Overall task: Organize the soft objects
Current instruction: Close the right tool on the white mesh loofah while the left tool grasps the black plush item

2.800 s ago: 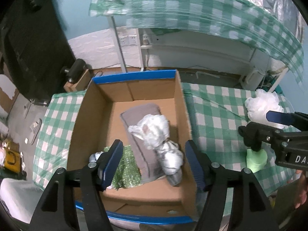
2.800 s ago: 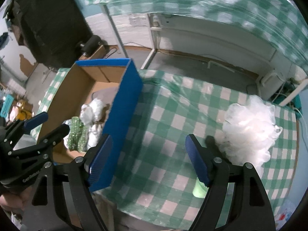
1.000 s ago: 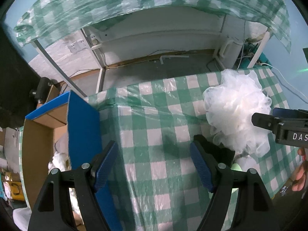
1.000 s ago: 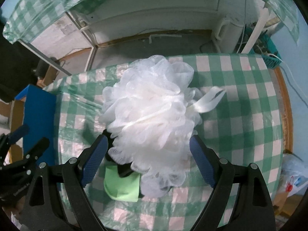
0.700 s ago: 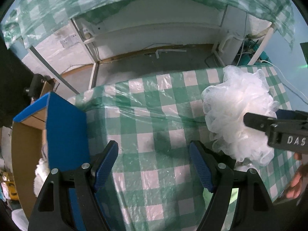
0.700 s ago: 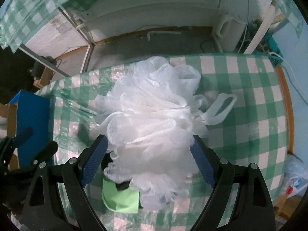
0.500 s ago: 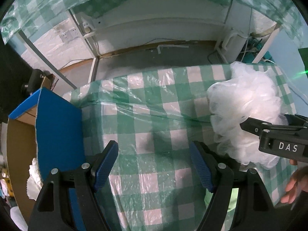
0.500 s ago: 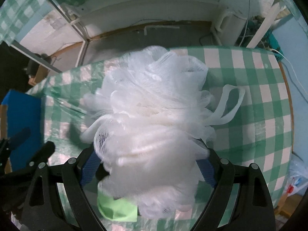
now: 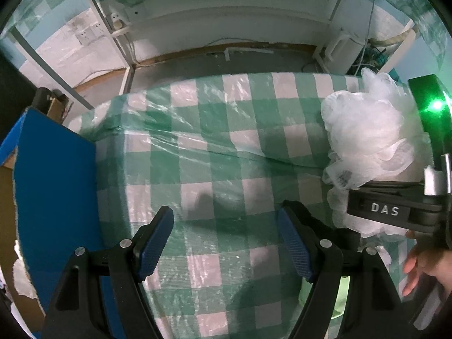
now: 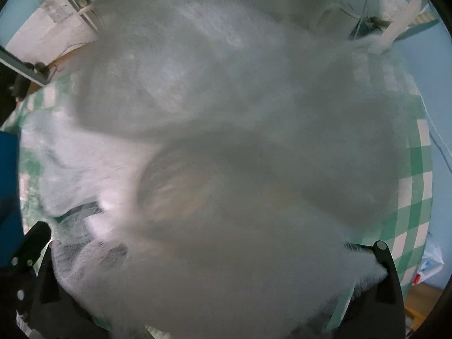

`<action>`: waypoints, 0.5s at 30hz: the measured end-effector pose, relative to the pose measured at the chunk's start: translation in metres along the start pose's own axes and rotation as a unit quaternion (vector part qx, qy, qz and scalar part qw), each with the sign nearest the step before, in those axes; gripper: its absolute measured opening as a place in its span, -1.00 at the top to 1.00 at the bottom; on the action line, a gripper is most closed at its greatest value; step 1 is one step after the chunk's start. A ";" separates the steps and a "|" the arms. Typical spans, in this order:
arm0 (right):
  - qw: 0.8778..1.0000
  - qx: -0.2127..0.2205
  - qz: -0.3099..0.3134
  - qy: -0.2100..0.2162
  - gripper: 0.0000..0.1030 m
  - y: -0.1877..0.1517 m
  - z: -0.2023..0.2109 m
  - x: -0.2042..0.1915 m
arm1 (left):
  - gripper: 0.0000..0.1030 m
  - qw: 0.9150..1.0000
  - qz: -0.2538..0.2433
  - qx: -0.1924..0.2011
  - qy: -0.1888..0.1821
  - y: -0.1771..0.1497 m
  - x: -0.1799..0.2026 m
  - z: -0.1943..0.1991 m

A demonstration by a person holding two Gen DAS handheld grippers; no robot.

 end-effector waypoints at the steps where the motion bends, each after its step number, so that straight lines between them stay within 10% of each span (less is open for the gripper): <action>1: 1.000 -0.002 0.000 0.000 -0.85 -0.001 -0.001 0.000 | -0.51 1.000 -0.001 -0.004 -0.005 0.000 0.002 -0.001; 15: 1.000 0.017 -0.018 0.019 -0.20 -0.017 0.022 0.015 | -0.52 0.998 0.001 -0.032 -0.046 -0.008 0.027 -0.009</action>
Point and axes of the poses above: each gripper's, at about its wrist camera, not at the fingertips, and z roughly against the way its jaws point, x to its right, y to its top, the point moved 2 cm from there along -z, roughly the way its jaws point, and after that the axes turned 1 degree about -y, right-handed, at the moved point
